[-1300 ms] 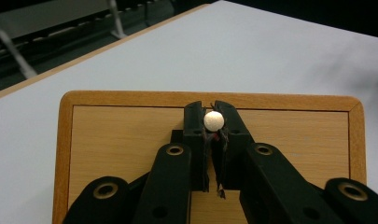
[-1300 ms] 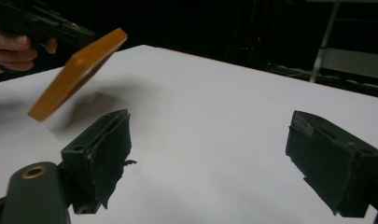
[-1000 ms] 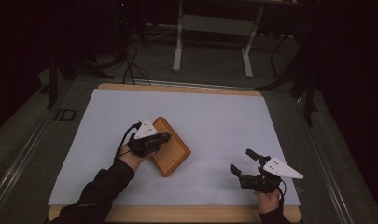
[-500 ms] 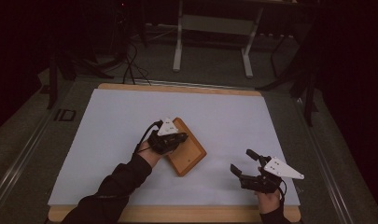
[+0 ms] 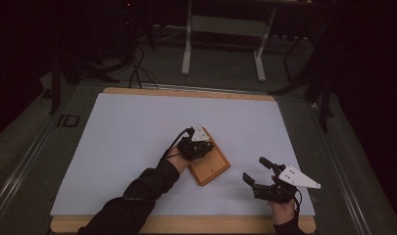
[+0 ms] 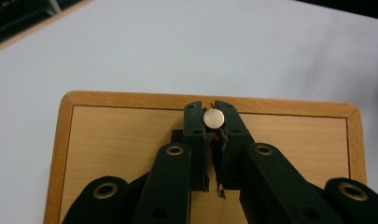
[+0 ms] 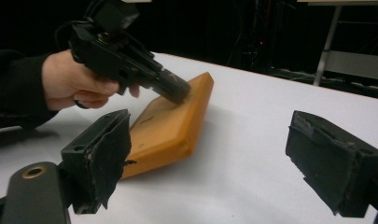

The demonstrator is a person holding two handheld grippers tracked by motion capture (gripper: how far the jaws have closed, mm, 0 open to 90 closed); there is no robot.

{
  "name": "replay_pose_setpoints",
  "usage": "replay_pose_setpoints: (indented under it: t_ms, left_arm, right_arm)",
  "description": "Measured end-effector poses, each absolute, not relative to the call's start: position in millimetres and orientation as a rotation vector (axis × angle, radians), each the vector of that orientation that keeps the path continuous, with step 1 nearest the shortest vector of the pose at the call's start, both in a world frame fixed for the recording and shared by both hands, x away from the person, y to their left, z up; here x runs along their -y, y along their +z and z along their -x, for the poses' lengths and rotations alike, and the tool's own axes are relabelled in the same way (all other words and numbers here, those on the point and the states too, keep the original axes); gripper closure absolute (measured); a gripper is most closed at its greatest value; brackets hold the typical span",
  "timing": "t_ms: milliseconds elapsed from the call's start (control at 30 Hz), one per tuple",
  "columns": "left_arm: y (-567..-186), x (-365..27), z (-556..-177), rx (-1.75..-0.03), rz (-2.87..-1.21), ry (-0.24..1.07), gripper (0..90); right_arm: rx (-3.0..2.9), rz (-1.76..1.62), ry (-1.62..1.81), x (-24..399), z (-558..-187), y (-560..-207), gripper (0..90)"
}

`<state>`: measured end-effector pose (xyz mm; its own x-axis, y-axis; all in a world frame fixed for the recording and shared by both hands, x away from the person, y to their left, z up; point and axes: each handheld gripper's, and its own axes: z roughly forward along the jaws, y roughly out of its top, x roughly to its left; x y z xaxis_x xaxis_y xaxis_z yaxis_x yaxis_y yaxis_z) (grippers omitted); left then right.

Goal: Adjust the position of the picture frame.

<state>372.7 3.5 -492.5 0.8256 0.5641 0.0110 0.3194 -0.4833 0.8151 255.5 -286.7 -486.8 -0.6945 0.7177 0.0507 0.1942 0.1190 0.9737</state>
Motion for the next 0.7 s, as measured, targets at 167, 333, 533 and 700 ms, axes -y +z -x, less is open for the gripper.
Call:
replay_pose_setpoints:
  t_ms: [167,333,533,700]
  left_arm:
    - [-502,10,-381,-0.670,-2.139,0.337,84.7]
    - [-511,16,-387,-0.674,-2.160,0.333,84.7]
    - [-519,22,-389,-0.668,-2.180,0.331,84.7]
    - [-523,22,-390,-0.667,-2.175,0.322,84.7]
  right_arm:
    - [-1.976,-0.878,1.601,286,-255,-487,13.7]
    - [-1.976,-0.879,1.603,286,-256,-487,13.8]
    - [-1.977,-0.882,1.604,287,-256,-488,13.8]
    - [-1.978,-0.880,1.607,287,-255,-488,13.8]
